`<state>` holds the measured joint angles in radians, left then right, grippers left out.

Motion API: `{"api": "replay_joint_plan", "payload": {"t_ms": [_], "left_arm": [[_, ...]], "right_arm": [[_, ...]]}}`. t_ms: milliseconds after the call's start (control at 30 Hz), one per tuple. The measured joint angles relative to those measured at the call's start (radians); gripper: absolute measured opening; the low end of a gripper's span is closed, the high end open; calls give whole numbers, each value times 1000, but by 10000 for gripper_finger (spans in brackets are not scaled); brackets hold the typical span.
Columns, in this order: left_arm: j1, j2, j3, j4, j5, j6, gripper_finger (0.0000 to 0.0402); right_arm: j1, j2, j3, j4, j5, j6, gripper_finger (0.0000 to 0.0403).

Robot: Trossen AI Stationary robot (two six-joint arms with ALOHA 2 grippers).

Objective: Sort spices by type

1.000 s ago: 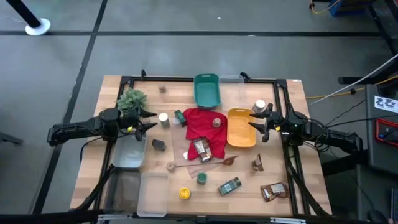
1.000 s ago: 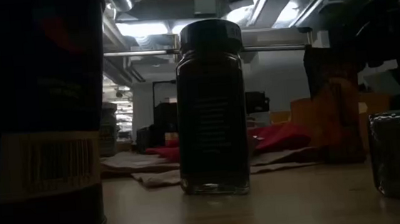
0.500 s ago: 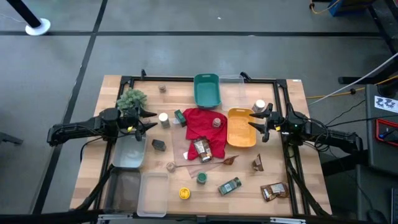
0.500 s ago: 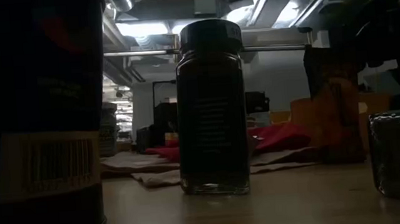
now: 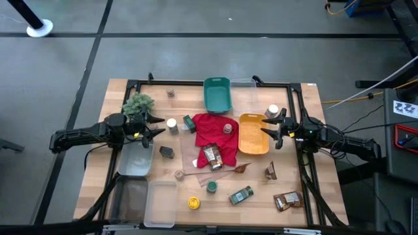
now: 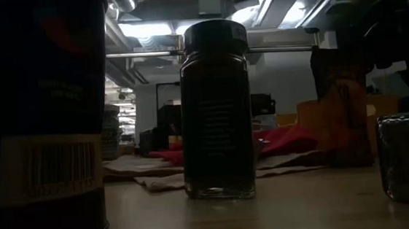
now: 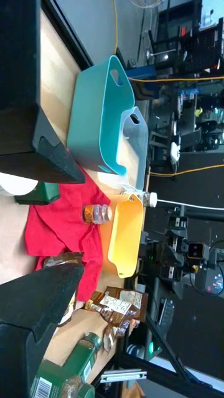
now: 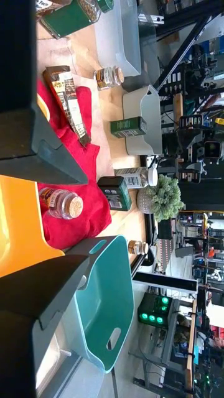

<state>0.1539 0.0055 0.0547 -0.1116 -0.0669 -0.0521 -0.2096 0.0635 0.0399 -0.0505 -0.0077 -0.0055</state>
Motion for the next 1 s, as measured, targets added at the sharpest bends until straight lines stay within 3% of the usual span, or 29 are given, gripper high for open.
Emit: {"api": "replay_joint_plan", "payload": {"t_ms": [233,633,833,1000], "left_arm": [[0,0,0,0,0,136,205],[0,0,0,0,0,120,205],[0,0,0,0,0,36,205],[0,0,-1,13,0,23,205]], "right_arm": [[0,0,0,2,0,0,193],[0,0,7,35,-2,32,193],[0,15,128,-51,-1,34,193],[0,120,302,-222,61,24,193]]}}
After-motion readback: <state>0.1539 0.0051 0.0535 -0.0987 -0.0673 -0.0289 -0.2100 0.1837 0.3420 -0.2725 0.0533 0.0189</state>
